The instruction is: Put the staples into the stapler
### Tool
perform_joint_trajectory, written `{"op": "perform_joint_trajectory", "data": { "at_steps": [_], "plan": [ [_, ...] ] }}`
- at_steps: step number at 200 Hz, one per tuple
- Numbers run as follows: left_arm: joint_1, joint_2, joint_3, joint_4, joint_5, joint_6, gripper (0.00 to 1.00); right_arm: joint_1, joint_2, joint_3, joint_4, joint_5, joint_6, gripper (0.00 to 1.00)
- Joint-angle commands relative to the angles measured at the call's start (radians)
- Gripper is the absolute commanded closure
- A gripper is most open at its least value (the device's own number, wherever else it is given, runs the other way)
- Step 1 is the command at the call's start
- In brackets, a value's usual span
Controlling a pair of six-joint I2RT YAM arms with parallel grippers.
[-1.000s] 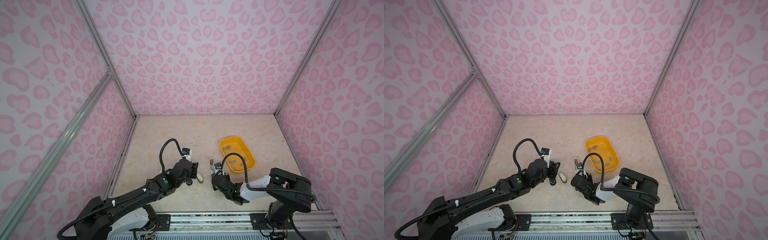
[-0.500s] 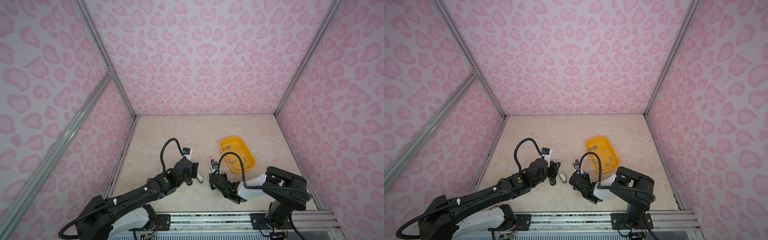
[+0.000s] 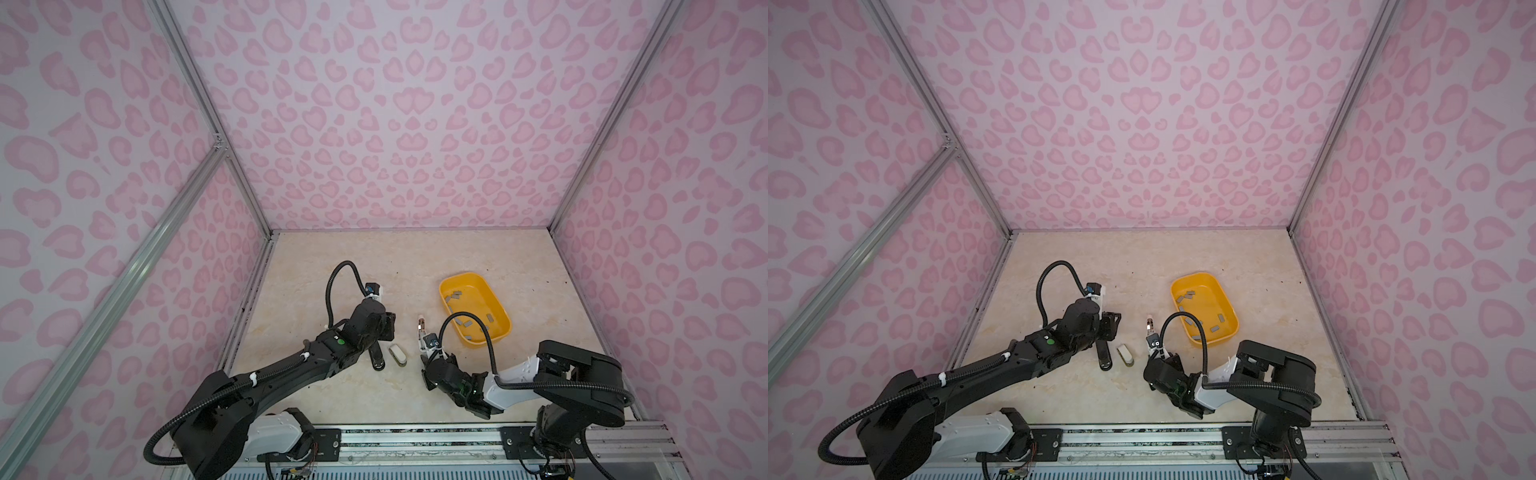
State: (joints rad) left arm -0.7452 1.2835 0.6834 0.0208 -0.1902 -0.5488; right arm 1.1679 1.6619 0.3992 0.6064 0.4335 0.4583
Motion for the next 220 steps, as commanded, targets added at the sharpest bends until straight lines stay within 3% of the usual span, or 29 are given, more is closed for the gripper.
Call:
{"op": "perform_joint_trajectory", "data": {
  "at_steps": [1, 87, 108, 130, 149, 170, 195, 220],
  "plan": [
    [0.003, 0.047, 0.036, 0.027, 0.016, 0.010, 0.58, 0.012, -0.004, -0.033, -0.010, -0.058, -0.038, 0.77],
    [0.006, 0.267, 0.169, 0.030, 0.042, 0.031, 0.61, 0.024, -0.027, -0.093, 0.053, -0.047, -0.050, 0.79],
    [0.011, 0.286, 0.181, 0.031, 0.038, 0.032, 0.61, 0.021, -0.039, -0.075, 0.008, 0.009, -0.016, 0.59],
    [0.019, 0.281, 0.184, 0.034, 0.035, 0.033, 0.61, -0.005, -0.033, -0.036, -0.050, 0.041, 0.026, 0.55],
    [0.021, 0.271, 0.185, 0.032, 0.035, 0.036, 0.61, -0.033, -0.018, -0.008, -0.078, 0.050, 0.046, 0.40],
    [0.025, 0.256, 0.178, 0.033, 0.034, 0.038, 0.61, -0.053, 0.008, 0.021, -0.081, 0.027, 0.034, 0.33],
    [0.026, 0.246, 0.170, 0.036, 0.034, 0.038, 0.61, -0.056, 0.047, 0.073, -0.111, 0.024, 0.029, 0.33],
    [0.030, 0.241, 0.168, 0.035, 0.035, 0.039, 0.61, -0.083, 0.083, 0.095, -0.113, 0.013, 0.044, 0.42]
  ]
}}
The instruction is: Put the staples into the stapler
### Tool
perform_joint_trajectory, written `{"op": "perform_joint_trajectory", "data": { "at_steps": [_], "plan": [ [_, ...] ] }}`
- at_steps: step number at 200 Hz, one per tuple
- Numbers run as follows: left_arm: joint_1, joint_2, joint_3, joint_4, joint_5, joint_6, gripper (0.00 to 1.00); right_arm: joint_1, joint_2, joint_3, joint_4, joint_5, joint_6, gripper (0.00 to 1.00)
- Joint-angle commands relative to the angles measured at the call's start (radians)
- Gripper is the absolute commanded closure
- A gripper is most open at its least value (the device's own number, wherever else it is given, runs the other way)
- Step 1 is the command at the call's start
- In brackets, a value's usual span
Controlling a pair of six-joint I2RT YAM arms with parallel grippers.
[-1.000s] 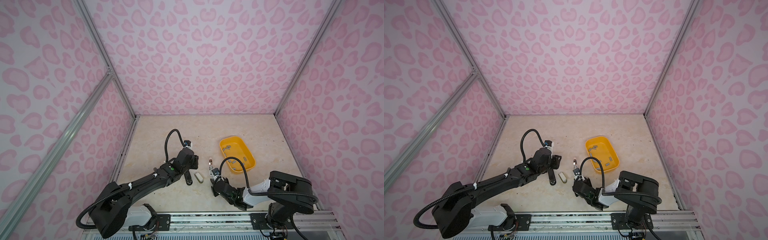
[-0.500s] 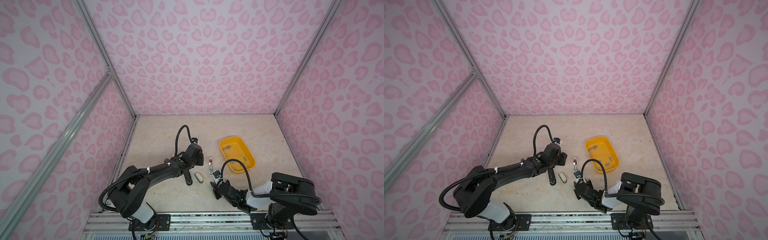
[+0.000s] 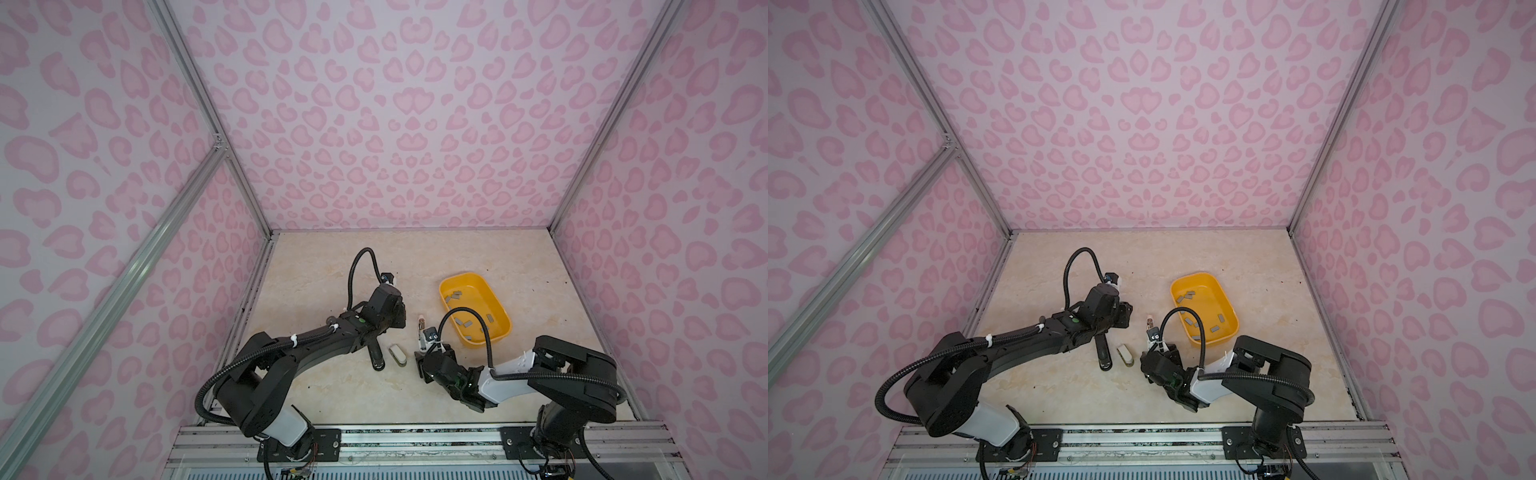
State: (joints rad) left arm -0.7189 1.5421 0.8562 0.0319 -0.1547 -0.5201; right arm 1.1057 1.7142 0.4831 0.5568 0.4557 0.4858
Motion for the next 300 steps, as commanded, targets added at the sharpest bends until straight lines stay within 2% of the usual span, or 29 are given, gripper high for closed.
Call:
{"op": "perform_joint_trajectory", "data": {
  "at_steps": [1, 53, 101, 155, 191, 211, 300],
  "plan": [
    [0.004, -0.018, -0.004, 0.024, 0.000, 0.011, 0.61, -0.022, 0.032, 0.011, -0.063, -0.010, 0.018, 0.43],
    [0.009, -0.009, -0.001, 0.028, 0.011, 0.006, 0.61, -0.038, 0.075, 0.011, -0.019, -0.056, 0.005, 0.61],
    [0.027, 0.031, 0.034, 0.022, 0.029, 0.020, 0.61, -0.030, 0.057, -0.072, 0.080, -0.089, -0.025, 0.76],
    [0.049, 0.123, 0.087, 0.025, 0.083, 0.022, 0.61, -0.030, 0.037, -0.108, 0.125, -0.123, -0.058, 0.80],
    [0.015, 0.172, 0.101, 0.024, 0.128, 0.074, 0.61, -0.029, 0.033, -0.102, 0.132, -0.126, -0.052, 0.80],
    [-0.012, 0.172, 0.091, 0.014, 0.104, 0.102, 0.61, -0.030, 0.032, -0.101, 0.136, -0.124, -0.043, 0.81],
    [-0.102, 0.121, 0.019, 0.103, 0.181, 0.175, 0.62, -0.033, 0.022, -0.112, 0.151, -0.121, -0.031, 0.81]
  ]
}}
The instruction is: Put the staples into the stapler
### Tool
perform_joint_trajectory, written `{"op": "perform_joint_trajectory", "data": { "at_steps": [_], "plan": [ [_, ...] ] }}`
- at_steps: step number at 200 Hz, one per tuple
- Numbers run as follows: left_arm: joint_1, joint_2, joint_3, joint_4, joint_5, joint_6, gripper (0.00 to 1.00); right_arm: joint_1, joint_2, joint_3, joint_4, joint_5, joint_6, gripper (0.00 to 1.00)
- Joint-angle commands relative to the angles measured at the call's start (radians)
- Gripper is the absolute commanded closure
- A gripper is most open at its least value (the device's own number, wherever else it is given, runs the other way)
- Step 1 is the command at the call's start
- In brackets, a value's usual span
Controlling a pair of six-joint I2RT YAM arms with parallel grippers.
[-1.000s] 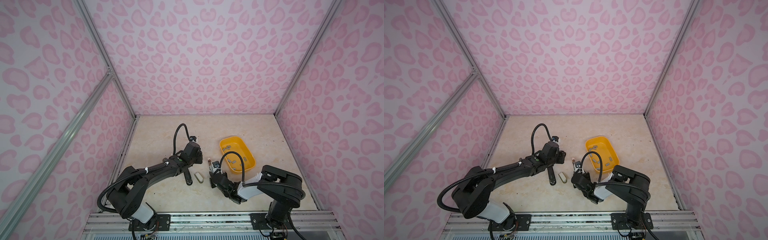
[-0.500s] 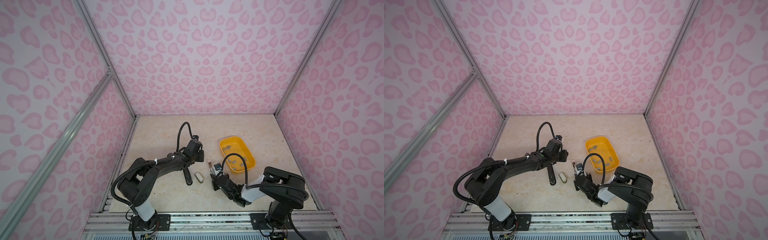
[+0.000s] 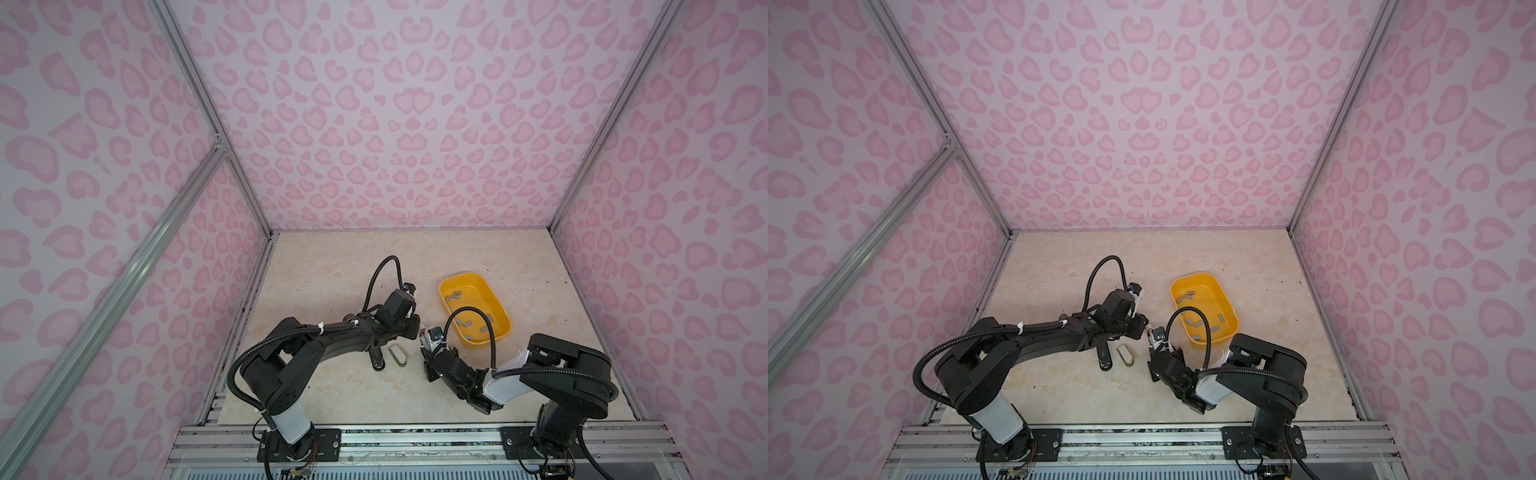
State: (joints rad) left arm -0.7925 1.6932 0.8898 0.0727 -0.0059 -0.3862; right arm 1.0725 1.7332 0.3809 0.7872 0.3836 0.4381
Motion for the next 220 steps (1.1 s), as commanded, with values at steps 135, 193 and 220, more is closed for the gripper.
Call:
{"op": "perform_joint_trajectory", "data": {
  "at_steps": [135, 193, 220],
  "plan": [
    [-0.094, -0.059, -0.107, 0.111, -0.038, 0.049, 0.63, -0.005, -0.284, -0.081, -0.163, -0.053, -0.001, 0.41],
    [-0.100, -0.065, -0.129, 0.153, -0.045, 0.050, 0.63, -0.010, -0.452, -0.073, -0.272, -0.037, -0.011, 0.62],
    [-0.105, -0.064, -0.131, 0.153, -0.051, 0.050, 0.63, -0.016, -0.433, -0.045, -0.280, -0.047, -0.015, 0.66]
  ]
}}
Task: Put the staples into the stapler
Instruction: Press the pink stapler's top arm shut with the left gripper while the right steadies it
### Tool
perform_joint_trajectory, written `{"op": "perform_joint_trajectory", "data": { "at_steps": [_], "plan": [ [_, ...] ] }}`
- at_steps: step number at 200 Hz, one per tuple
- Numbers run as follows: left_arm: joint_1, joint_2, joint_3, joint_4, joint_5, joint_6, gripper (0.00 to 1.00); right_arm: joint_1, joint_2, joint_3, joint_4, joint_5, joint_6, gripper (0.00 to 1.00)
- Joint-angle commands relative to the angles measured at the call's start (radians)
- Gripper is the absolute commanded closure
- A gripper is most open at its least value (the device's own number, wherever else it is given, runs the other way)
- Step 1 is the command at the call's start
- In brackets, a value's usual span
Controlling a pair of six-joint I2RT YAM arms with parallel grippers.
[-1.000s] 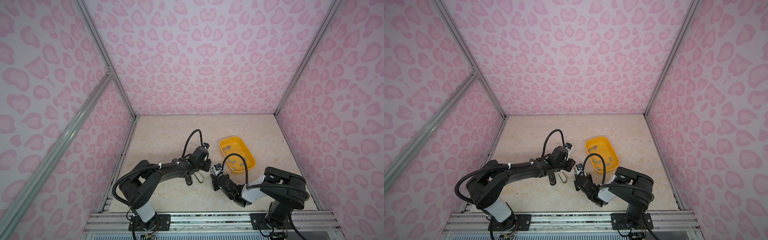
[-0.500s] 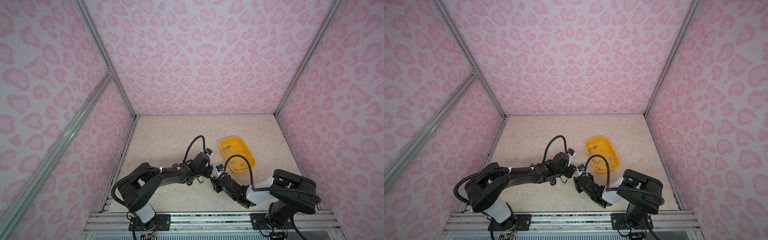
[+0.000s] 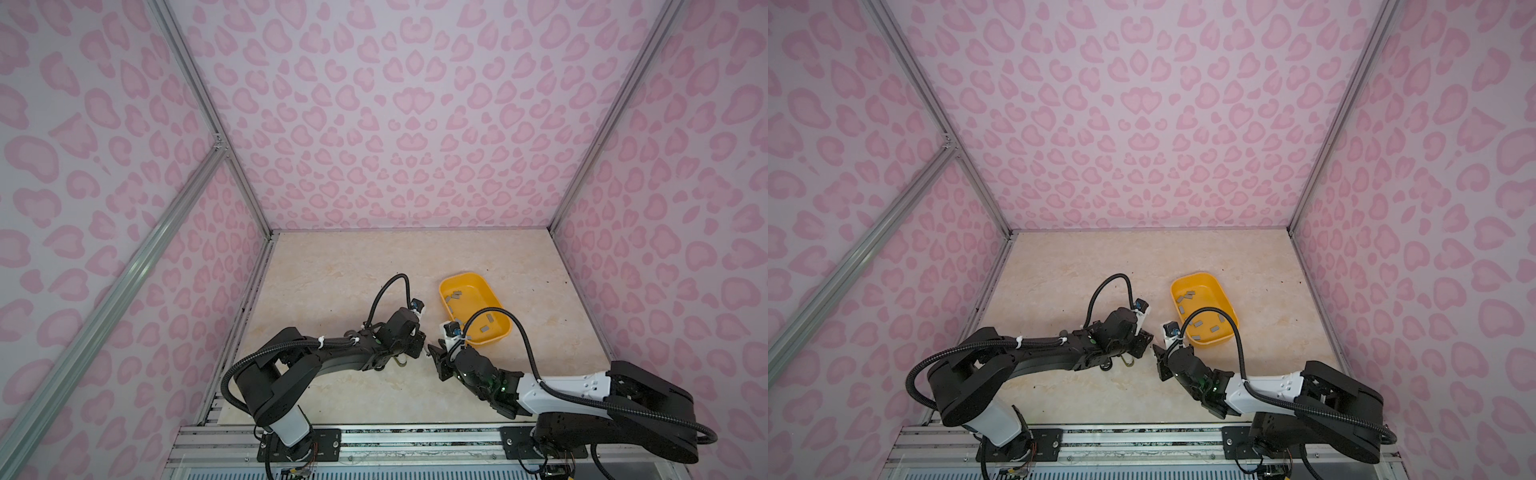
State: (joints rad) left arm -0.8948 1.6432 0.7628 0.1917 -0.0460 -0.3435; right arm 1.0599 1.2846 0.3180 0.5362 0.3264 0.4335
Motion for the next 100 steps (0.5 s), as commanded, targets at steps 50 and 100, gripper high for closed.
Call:
{"op": "perform_joint_trajectory", "data": {
  "at_steps": [50, 100],
  "plan": [
    [-0.012, -0.017, -0.014, 0.040, -0.018, 0.007, 0.68, -0.020, 0.110, 0.056, -0.022, -0.012, -0.003, 0.69],
    [-0.022, -0.028, -0.047, 0.080, -0.024, 0.011, 0.70, -0.022, 0.163, 0.058, -0.024, -0.010, 0.015, 0.71]
  ]
}}
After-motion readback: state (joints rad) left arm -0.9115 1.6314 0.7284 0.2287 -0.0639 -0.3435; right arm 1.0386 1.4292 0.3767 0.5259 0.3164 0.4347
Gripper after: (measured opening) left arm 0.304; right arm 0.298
